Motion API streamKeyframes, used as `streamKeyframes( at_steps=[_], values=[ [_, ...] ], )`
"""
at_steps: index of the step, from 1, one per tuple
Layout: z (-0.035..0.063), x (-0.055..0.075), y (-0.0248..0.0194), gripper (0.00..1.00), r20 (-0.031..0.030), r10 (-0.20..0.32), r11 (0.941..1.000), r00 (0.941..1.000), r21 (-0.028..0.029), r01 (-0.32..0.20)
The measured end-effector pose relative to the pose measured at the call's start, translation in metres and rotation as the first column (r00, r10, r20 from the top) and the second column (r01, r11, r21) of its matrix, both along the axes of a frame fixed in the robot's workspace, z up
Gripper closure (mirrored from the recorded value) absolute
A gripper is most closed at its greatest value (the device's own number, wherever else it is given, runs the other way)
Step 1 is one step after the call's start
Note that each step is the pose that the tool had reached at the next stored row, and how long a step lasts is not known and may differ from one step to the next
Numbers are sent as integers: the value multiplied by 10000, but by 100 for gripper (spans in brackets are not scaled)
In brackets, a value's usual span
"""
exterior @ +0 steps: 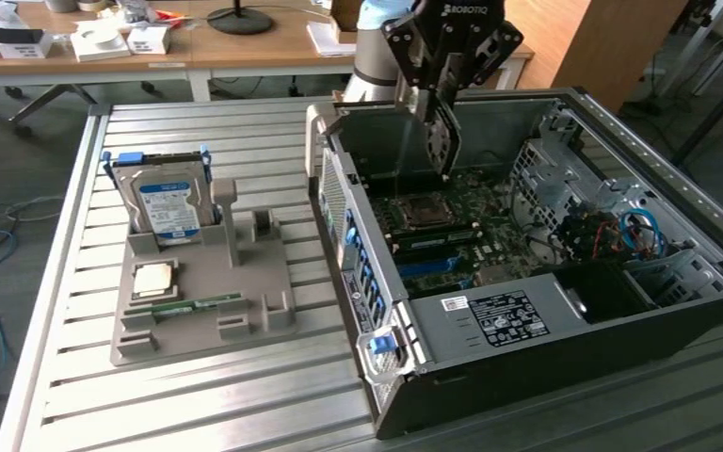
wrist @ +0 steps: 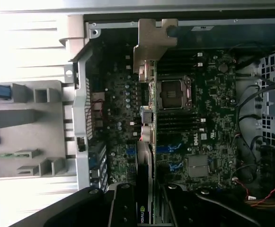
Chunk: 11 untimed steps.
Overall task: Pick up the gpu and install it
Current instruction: 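Pick up the gpu and move the gpu toward the slot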
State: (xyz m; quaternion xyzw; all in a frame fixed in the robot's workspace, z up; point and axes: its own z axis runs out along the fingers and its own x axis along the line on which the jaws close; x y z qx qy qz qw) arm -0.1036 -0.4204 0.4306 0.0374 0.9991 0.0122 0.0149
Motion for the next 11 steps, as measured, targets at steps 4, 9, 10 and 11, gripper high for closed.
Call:
streamKeyframes(
  at_steps=[4,9,10,11],
  values=[
    [0,143,0,73,0,2,10000,10000,20,-2],
    [0,339,0,73,0,13,10000,10000,55,-13],
    [0,377,0,73,0,15,10000,10000,62,-15],
    [0,421,0,73,0,17,10000,10000,70,-17]
  ],
)
